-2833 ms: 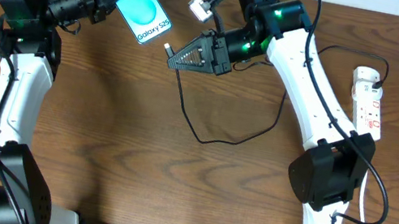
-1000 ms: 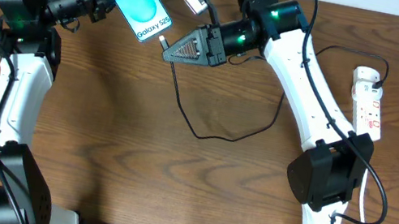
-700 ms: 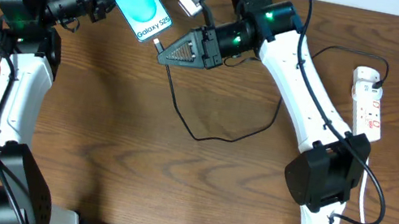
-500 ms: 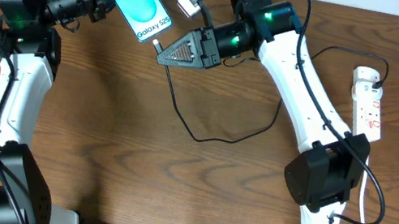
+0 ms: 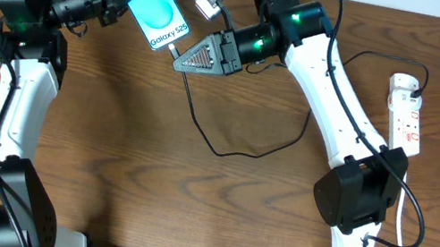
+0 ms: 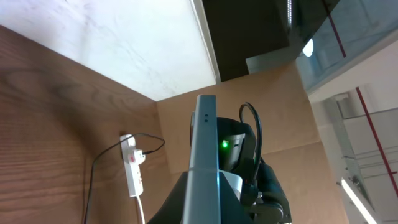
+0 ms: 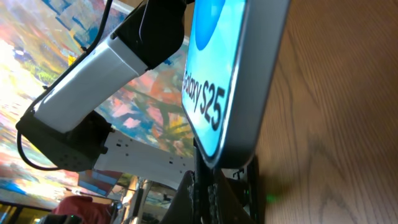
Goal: Plug charger to phone and switch on socket
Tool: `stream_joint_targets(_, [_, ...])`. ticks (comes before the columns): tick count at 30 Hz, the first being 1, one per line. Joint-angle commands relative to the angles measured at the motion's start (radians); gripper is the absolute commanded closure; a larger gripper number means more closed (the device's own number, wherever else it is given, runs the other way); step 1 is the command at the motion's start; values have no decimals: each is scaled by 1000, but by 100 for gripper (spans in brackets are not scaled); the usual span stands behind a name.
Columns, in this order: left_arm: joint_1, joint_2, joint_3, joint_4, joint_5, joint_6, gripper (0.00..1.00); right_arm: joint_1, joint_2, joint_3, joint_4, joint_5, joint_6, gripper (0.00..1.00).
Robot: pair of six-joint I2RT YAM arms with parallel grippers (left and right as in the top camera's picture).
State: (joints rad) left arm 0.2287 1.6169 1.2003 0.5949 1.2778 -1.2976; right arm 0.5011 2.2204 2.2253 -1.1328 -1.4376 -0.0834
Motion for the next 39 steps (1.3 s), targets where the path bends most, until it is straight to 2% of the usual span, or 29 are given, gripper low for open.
stream_joint_targets(1, [1,-3,11,13,20,21,93,4,-9,4,0,-12,8,99])
stream_joint_targets(39, [2,-3,11,13,58,26,93,-15,-9,4,16,-13,17,99])
